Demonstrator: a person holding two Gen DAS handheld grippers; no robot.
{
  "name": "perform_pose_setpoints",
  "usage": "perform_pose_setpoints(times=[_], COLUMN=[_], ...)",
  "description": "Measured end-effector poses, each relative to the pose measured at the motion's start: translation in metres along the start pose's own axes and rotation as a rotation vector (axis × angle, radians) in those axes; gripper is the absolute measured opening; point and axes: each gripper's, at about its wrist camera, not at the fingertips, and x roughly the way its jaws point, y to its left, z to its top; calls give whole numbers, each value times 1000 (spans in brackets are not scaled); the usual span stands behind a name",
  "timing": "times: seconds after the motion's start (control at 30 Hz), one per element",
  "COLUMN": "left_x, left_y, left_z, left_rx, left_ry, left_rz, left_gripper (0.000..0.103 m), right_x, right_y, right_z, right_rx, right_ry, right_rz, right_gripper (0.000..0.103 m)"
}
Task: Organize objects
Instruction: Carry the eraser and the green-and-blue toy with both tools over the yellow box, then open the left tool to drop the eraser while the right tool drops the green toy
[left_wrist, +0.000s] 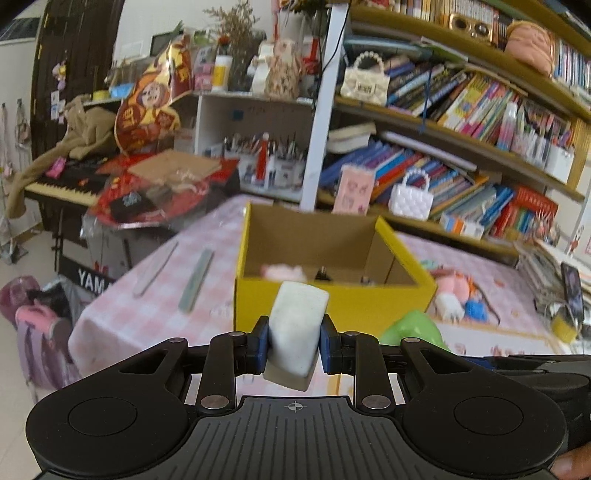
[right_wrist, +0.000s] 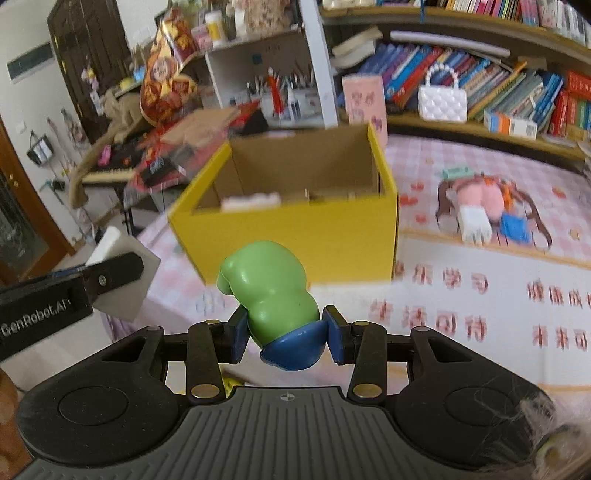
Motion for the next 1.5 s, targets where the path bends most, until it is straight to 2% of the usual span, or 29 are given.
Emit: perform_pose_setpoints(times=[0.3, 0.57, 0.93, 1.1, 1.23, 1.37, 1.47, 1.5], left_x=[39, 93, 167, 186, 190, 194, 195, 194], left_y=[-11, -25, -28, -21, -25, -24, -19, -17], left_z=[37, 59, 60, 53, 50, 50, 52, 53], left_rx=[-1, 30, 33, 28, 63, 68, 29, 9], left_ry=[-45, -26, 111, 171, 168, 169, 182, 186], left_rz=[-7, 4, 59, 86, 99, 103, 101, 101], left_gripper=[25, 25, 25, 25, 25, 26, 31, 36], right_x=[27, 73, 161, 180, 191, 196, 196, 195], right_y=[-10, -26, -45, -36, -34, -34, -33, -34], right_z=[64, 102, 112, 119, 124, 126, 126, 126], right_rx=[-11, -87, -201, -316, -395, -422, -415, -402], right_ry=[-109, -123, 42, 60, 81, 106, 112, 106], right_rz=[16, -14, -32, -46, -61, -66, -74, -73], right_gripper=[39, 39, 39, 40, 40, 41, 43, 43])
